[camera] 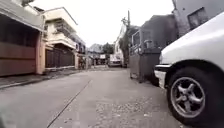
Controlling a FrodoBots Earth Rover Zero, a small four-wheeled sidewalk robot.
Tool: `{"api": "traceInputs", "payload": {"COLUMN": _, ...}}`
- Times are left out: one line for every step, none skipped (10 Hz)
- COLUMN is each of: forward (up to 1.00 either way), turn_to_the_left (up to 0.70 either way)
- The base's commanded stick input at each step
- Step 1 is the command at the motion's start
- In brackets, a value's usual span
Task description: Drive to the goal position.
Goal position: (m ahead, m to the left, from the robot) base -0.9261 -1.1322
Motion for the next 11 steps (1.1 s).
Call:
{"api": "traceInputs", "payload": {"forward": 1.00, "turn_to_the_left": 0.00}}
{"api": "traceInputs", "payload": {"forward": 1.00, "turn_to_the_left": 0.00}}
{"api": "traceInputs", "payload": {"forward": 1.00, "turn_to_the_left": 0.00}}
{"api": "traceInputs", "payload": {"forward": 1.00, "turn_to_the_left": 0.00}}
{"api": "traceInputs", "payload": {"forward": 1.00, "turn_to_the_left": 0.00}}
{"api": "traceInputs", "payload": {"forward": 1.00, "turn_to_the_left": 0.00}}
{"api": "traceInputs", "payload": {"forward": 1.00, "turn_to_the_left": -0.23}}
{"api": "traceInputs", "payload": {"forward": 1.00, "turn_to_the_left": -0.27}}
{"api": "traceInputs", "payload": {"forward": 1.00, "turn_to_the_left": -0.02}}
{"api": "traceInputs", "payload": {"forward": 1.00, "turn_to_the_left": 0.00}}
{"api": "traceInputs", "payload": {"forward": 1.00, "turn_to_the_left": 0.00}}
